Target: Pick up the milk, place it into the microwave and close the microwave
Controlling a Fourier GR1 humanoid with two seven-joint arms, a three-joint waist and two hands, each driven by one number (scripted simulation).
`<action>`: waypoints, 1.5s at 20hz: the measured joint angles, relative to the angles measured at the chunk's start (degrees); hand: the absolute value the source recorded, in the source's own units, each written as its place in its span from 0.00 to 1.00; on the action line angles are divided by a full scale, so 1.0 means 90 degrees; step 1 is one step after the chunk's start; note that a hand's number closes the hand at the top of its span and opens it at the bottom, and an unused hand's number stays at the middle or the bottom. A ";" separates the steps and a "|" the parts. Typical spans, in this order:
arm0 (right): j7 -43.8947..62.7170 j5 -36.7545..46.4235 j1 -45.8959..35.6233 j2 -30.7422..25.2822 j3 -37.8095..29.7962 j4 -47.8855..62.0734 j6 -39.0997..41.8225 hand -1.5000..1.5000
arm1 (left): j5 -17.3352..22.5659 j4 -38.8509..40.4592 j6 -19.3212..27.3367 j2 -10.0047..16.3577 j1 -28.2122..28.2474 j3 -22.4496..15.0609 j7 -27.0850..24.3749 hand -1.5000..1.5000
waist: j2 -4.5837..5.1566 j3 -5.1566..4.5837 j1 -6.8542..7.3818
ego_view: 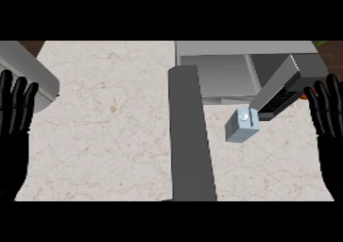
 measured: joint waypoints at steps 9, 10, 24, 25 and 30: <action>0.0876 0.1277 -0.0084 0.0554 0.0434 -0.0158 -0.1045 0.00 | 0.0734 0.0616 -0.0188 -0.0382 0.0205 -0.0198 -0.0120 0.00 | 0.0049 0.0015 0.0190; 0.1014 0.1350 -0.0114 0.0598 0.0538 -0.0115 -0.1178 0.00 | 0.0850 0.0597 -0.0134 -0.0455 0.0287 -0.0272 -0.0088 0.00 | 0.0049 0.0016 0.0204; 0.0606 0.1449 0.0607 0.0754 0.1170 0.0467 -0.1953 0.00 | 0.1355 0.0466 -0.0701 -0.0647 0.2099 -0.0655 -0.1161 0.00 | 0.0048 0.0027 0.0227; 0.0420 0.1374 0.0700 0.0755 0.1174 0.0611 -0.1986 0.00 | 0.1344 0.0449 -0.0709 -0.0661 0.2164 -0.0712 -0.1192 0.00 | 0.0047 0.0026 0.0227; -0.0231 0.0881 0.0683 0.0744 0.0954 0.1372 -0.1991 0.00 | 0.1318 0.0557 -0.0808 -0.0691 0.2488 -0.0844 -0.1584 0.00 | 0.0050 0.0028 0.0232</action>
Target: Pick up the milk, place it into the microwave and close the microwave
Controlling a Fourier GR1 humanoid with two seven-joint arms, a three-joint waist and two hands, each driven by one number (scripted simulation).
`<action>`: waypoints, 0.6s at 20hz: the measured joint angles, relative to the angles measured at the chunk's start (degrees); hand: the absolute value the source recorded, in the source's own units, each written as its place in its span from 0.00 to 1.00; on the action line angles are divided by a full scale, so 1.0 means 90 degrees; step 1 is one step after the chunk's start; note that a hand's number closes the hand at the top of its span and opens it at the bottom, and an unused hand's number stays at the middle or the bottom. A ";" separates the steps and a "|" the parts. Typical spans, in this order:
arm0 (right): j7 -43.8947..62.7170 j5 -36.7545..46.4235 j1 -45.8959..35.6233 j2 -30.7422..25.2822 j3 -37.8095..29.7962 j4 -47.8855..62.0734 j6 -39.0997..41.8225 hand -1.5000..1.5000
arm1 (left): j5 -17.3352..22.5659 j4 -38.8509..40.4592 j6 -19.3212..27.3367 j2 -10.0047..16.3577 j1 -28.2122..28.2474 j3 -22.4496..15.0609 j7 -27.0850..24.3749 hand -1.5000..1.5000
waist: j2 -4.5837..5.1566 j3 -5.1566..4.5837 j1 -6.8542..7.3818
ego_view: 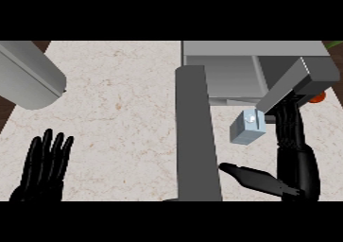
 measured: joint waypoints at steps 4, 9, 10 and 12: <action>-0.0691 -0.0282 0.0047 0.0009 -0.0085 0.0701 -0.0084 0.00 | 0.0050 -0.0095 -0.0132 0.0071 0.0230 0.0040 -0.0131 0.00 | 0.0001 0.0001 0.0001; -0.1142 -0.0473 -0.0218 0.0014 -0.0348 0.1494 -0.0428 0.00 | 0.0026 0.0017 -0.0310 0.0074 0.0586 0.0051 -0.0568 0.00 | 0.0001 0.0001 0.0012; -0.1284 -0.0521 -0.0280 0.0014 -0.0414 0.1708 -0.0502 0.00 | 0.0051 0.0030 -0.0354 0.0084 0.0635 0.0062 -0.0616 0.00 | 0.0002 0.0000 0.0014; -0.1603 -0.0655 -0.0384 0.0015 -0.0540 0.2140 -0.0582 0.00 | 0.0097 0.0059 -0.0478 0.0130 0.0801 0.0104 -0.0766 0.00 | 0.0002 0.0001 0.0017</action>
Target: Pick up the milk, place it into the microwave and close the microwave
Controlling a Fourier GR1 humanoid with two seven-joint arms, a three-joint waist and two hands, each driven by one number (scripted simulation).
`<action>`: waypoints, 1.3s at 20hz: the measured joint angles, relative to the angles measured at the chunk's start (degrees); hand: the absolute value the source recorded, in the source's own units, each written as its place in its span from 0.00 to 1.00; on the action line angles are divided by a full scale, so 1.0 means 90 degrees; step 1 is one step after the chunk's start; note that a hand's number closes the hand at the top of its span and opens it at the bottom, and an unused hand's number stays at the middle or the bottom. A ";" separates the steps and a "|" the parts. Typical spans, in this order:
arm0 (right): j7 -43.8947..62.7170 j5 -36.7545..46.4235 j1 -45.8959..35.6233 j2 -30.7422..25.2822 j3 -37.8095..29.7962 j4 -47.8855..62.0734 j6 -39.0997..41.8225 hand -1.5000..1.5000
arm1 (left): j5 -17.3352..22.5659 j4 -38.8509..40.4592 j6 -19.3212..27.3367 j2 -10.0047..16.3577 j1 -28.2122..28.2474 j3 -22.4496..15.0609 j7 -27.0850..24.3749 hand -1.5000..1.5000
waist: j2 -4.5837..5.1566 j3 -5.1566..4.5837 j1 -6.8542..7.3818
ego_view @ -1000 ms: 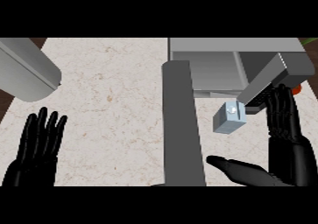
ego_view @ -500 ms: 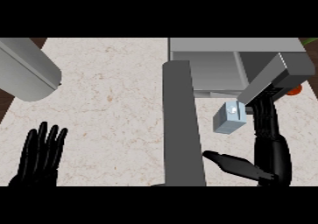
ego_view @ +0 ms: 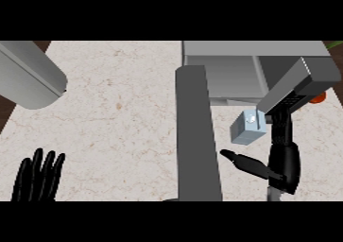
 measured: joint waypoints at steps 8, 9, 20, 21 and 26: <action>-0.1315 -0.0486 -0.0342 -0.0087 -0.0699 0.1828 0.0197 0.00 | -0.0140 -0.0039 -0.0066 -0.0048 0.0325 -0.0174 -0.0204 0.00 | 0.0003 0.0002 0.0002; -0.1394 -0.0495 -0.0382 -0.0093 -0.0740 0.1954 0.0218 0.00 | -0.0114 -0.0043 -0.0101 -0.0040 0.0394 -0.0172 -0.0249 0.00 | 0.0003 0.0002 0.0000; -0.3012 -0.0790 -0.1021 -0.0224 -0.1412 0.4013 0.0694 0.00 | -0.0076 -0.0198 -0.0213 -0.0006 0.0781 -0.0207 -0.0444 0.00 | 0.0003 0.0001 0.0007; -0.3132 -0.0798 -0.1196 -0.0239 -0.1485 0.4307 0.0694 0.00 | -0.0046 -0.0179 -0.0208 -0.0018 0.0727 -0.0205 -0.0419 0.00 | 0.0005 0.0002 0.0010; -0.3708 -0.0821 -0.1662 -0.0369 -0.1691 0.5266 0.0856 0.00 | -0.0094 0.0031 -0.0273 -0.0032 0.0737 -0.0190 -0.0629 0.00 | 0.0007 0.0003 0.0017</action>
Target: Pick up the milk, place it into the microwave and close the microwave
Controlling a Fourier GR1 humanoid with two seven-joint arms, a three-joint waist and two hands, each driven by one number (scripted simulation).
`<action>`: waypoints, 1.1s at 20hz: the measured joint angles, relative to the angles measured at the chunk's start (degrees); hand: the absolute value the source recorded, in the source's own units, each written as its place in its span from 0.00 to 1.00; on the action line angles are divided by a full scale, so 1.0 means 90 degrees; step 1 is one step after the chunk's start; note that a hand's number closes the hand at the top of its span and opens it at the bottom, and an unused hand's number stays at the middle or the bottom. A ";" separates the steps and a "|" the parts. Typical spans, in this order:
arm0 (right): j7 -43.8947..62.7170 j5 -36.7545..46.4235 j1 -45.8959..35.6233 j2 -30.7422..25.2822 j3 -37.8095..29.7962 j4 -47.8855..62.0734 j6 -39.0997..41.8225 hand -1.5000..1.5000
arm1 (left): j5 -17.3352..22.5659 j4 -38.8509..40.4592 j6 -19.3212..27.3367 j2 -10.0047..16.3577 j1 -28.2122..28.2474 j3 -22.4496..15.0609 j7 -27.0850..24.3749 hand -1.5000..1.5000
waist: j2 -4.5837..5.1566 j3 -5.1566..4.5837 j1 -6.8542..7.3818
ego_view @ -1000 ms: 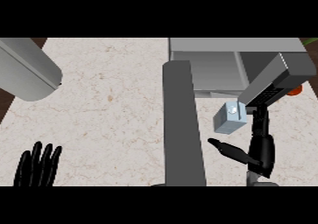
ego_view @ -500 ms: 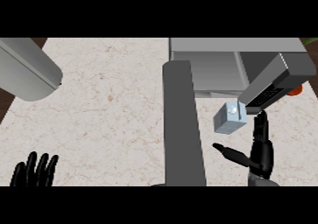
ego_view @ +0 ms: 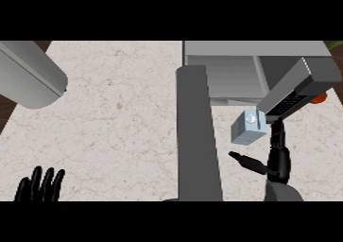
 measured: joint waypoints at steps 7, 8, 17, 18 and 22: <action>-0.0511 -0.0017 -0.0501 -0.0032 -0.0102 0.0823 0.0222 0.00 | 0.0089 0.0057 -0.0117 0.0069 0.0030 0.0080 -0.0067 0.00 | 0.0001 0.0000 0.0006; -0.0500 -0.0009 -0.0525 -0.0021 -0.0074 0.0799 0.0223 0.00 | 0.0138 0.0146 -0.0135 0.0096 -0.0060 0.0164 -0.0067 0.00 | 0.0000 0.0000 -0.0002; -0.0521 -0.0196 -0.1087 -0.0023 -0.0307 0.1396 0.0195 0.00 | 0.0178 0.0107 -0.0256 0.0162 0.0066 0.0242 -0.0120 0.00 | -0.0001 0.0000 0.0012; -0.0561 -0.0207 -0.1110 -0.0038 -0.0340 0.1446 0.0173 1.00 | 0.0198 0.0121 -0.0240 0.0166 -0.0004 0.0275 -0.0065 0.00 | -0.0001 0.0000 0.0009; -0.0783 -0.0098 -0.1309 -0.0068 -0.0453 0.1796 -0.0295 1.00 | 0.0159 0.0233 -0.0296 0.0131 0.0014 0.0253 -0.0205 0.00 | -0.0001 -0.0013 0.0014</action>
